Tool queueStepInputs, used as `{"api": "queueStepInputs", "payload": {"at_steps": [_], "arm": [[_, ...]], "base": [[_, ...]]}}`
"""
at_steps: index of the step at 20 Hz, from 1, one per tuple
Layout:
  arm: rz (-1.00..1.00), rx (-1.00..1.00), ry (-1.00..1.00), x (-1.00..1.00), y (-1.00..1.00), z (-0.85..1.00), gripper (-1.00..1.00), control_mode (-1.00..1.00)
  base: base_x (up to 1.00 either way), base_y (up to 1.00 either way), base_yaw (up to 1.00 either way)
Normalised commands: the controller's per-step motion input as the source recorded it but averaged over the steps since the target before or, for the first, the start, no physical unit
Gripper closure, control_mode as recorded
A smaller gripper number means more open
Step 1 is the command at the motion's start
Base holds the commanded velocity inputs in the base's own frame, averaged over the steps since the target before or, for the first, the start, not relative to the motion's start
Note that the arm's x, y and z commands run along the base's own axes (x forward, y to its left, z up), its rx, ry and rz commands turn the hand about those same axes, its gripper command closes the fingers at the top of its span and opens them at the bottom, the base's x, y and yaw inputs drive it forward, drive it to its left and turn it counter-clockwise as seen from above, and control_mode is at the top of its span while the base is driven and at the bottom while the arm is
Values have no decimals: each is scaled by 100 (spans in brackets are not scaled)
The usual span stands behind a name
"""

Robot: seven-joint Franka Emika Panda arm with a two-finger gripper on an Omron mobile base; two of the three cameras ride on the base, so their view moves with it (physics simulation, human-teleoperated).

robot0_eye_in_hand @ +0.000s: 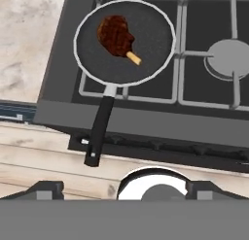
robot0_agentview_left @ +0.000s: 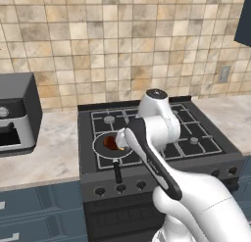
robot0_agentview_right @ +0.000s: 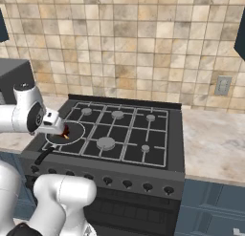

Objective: Pick up the pan with the steak in it and place it on the dining table. Then place the steak on the plate.

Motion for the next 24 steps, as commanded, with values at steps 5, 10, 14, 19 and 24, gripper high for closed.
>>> {"api": "queueStepInputs", "payload": {"at_steps": [5, 10, 14, 19, 24], "arm": [[0, 3, -1, 22, 31, -41, -100, -100], [0, 0, 0, 21, 23, -38, -100, -100], [0, 1, 0, 24, 23, -40, -100, -100], [0, 0, 0, 20, 22, -41, -100, -100], [0, 0, 0, 6, 12, -42, -100, -100]], "base": [[0, 0, 0], [0, 0, 0], [0, 0, 0], [0, 0, 0], [0, 0, 0]]}}
